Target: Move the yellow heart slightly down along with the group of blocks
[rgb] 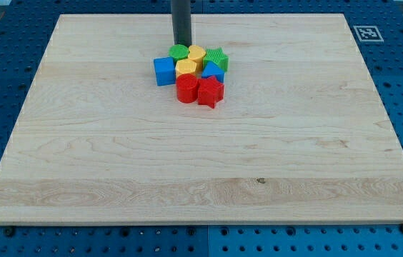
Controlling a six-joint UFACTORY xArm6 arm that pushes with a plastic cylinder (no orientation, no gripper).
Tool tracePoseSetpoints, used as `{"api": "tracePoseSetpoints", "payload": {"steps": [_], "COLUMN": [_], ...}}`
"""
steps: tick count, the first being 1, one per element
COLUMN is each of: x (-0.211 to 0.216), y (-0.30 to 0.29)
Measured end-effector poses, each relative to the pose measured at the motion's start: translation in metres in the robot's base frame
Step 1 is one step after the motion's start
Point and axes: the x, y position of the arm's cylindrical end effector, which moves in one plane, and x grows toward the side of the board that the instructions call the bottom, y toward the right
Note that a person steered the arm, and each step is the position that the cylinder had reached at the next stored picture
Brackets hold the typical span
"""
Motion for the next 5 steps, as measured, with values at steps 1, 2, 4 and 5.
{"api": "tracePoseSetpoints", "payload": {"steps": [1, 2, 4, 5], "x": [0.020, 0.036, 0.062, 0.079], "y": [0.005, 0.012, 0.016, 0.016]}}
